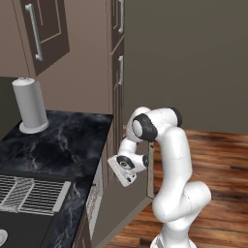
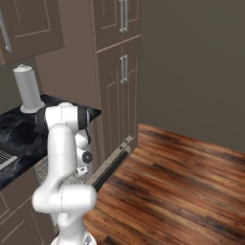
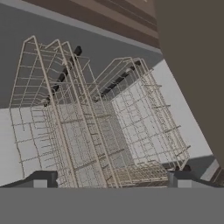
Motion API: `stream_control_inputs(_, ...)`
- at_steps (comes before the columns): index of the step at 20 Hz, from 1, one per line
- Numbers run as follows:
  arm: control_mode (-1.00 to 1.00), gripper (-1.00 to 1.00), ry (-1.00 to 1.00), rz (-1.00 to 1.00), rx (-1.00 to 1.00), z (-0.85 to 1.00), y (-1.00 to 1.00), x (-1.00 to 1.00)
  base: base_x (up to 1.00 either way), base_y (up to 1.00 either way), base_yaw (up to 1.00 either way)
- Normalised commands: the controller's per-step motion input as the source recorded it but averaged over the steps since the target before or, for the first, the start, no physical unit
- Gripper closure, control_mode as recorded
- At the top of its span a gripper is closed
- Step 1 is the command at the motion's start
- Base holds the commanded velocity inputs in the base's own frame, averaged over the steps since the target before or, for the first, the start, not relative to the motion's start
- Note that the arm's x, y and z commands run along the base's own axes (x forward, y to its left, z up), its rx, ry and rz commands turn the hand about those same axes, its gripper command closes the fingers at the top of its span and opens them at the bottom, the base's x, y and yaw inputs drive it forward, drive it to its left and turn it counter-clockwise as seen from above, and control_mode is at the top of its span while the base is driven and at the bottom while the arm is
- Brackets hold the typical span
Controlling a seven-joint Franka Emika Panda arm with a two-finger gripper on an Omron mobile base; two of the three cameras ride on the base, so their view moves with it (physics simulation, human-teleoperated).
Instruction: Open the dishwasher door and pull out the top rack.
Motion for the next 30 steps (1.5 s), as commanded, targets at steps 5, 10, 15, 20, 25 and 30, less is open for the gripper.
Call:
stream_control_inputs(5,-1.0,-1.0,0.0,0.0,0.04,-0.05,0.19,0.23,0.0,0.0,0.0)
stream_control_inputs(10,-1.0,-1.0,0.0,0.0,0.02,-0.14,0.18,0.19,0.0,0.0,0.0)
stream_control_inputs(15,-1.0,-1.0,0.0,0.0,0.02,-0.15,0.21,0.2,0.0,0.0,0.0)
stream_control_inputs(20,-1.0,-1.0,0.0,0.0,0.02,-0.1,0.2,0.2,0.0,0.0,0.0)
stream_control_inputs(25,-1.0,-1.0,0.0,0.0,0.02,-0.08,0.11,0.16,0.0,0.0,0.0)
stream_control_inputs(30,-1.0,-1.0,0.0,0.0,0.01,-0.06,0.01,0.04,0.0,0.0,0.0)
